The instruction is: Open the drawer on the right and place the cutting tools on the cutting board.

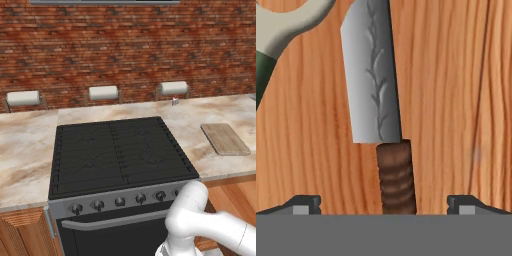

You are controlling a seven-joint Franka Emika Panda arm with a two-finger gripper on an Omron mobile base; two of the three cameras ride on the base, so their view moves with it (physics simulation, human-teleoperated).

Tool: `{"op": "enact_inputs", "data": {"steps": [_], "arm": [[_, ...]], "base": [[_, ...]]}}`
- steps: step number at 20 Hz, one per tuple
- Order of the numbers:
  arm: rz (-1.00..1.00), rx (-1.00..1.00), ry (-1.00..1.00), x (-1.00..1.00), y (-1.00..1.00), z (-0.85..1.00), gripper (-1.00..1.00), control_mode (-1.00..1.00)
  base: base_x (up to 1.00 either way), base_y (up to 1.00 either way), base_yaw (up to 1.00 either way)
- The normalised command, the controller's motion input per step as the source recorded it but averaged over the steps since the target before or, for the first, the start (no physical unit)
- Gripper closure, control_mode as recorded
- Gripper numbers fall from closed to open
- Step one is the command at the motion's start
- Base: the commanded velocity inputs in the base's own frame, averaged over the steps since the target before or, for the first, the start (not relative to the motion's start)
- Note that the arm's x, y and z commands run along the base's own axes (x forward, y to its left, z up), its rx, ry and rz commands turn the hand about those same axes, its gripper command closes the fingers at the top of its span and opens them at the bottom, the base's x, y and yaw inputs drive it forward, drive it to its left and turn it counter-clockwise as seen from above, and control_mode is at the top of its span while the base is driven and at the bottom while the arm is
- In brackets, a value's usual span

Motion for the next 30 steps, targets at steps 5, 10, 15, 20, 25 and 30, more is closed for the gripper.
{"op": "enact_inputs", "data": {"steps": [5, 10, 15, 20, 25, 30], "arm": [[0.00, 0.00, 0.00, 0.06, 0.00, -0.02, -1.00, -1.00], [0.00, 0.00, 0.01, 0.00, 0.00, -0.10, -1.00, -1.00], [0.00, 0.00, 0.01, 0.00, 0.00, -0.15, -1.00, -1.00], [0.00, 0.00, 0.00, 0.00, 0.00, -0.17, -1.00, -1.00], [0.00, 0.00, 0.01, 0.00, 0.00, -0.16, -1.00, -1.00], [0.00, 0.00, 0.03, 0.00, 0.00, -0.28, -1.00, -1.00]], "base": [[0.00, 0.00, 0.00], [0.00, 0.00, 0.00], [0.00, 0.00, 0.00], [0.00, 0.00, 0.00], [0.00, 0.00, 0.00], [0.00, 0.00, 0.00]]}}
